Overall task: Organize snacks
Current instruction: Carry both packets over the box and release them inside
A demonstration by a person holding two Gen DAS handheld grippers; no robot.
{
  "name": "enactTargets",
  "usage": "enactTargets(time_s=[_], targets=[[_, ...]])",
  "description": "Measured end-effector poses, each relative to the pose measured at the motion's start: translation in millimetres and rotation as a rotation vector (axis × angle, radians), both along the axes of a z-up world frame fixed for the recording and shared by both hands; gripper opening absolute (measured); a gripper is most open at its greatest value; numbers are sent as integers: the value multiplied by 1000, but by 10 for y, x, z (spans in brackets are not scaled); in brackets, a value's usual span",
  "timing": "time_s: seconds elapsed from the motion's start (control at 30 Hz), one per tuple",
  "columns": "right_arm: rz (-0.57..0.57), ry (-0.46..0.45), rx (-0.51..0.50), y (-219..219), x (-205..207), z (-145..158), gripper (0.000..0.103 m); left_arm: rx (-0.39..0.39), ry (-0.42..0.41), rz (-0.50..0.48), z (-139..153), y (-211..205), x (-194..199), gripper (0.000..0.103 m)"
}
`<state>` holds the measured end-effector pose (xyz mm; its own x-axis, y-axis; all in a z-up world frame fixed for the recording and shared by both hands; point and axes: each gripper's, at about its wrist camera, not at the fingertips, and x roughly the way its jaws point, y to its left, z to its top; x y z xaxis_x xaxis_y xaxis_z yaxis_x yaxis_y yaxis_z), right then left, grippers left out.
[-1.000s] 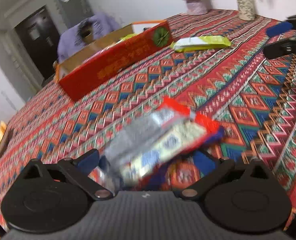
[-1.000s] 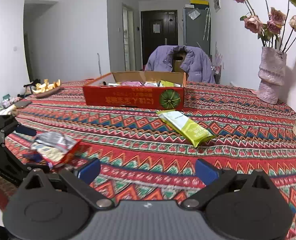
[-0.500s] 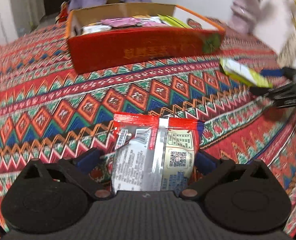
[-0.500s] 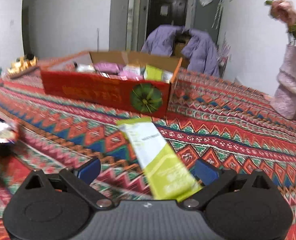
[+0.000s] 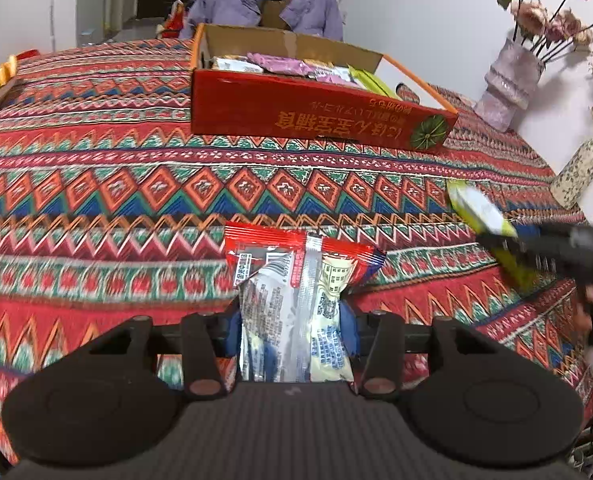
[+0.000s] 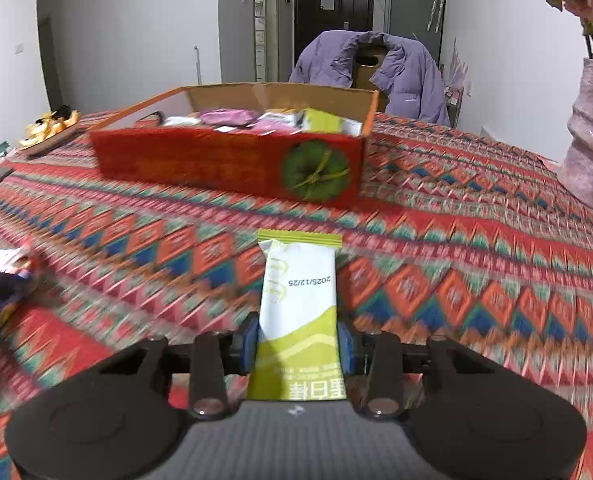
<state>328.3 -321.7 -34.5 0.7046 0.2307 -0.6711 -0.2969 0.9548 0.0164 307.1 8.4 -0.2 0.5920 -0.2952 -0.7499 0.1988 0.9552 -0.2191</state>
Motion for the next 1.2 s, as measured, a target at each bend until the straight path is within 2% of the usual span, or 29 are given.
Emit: enactTargets(time_s=[0.07,0.17,0.3,0.5,0.7,0.87,0.97,1.1,1.2], targets=[[1,-6,-6,88,-273,15,36,-14,-19,26,41,29,-168,46],[11,-9,46,194,-683,70,36,-42,-56,67,129,66,-433,46],[36,-36,76,352,-1070,162,36,-72,-98,75,227,51,-737,46],[63,-92,65,439,-1317,317,36,-67,-134,57,299,-25,-981,46],[52,-94,92,377,-1324,330,36,-79,-144,65,337,-3,-979,46],[75,-74,181,292,-1098,401,36,-94,-151,41,493,20,-651,46],[89,-115,157,304,-824,558,36,-33,-214,27,688,-58,-298,46],[80,-154,159,269,-213,770,36,-39,-254,-27,933,-181,321,46],[66,-134,281,168,385,931,36,-37,-269,-51,1075,-322,882,46]])
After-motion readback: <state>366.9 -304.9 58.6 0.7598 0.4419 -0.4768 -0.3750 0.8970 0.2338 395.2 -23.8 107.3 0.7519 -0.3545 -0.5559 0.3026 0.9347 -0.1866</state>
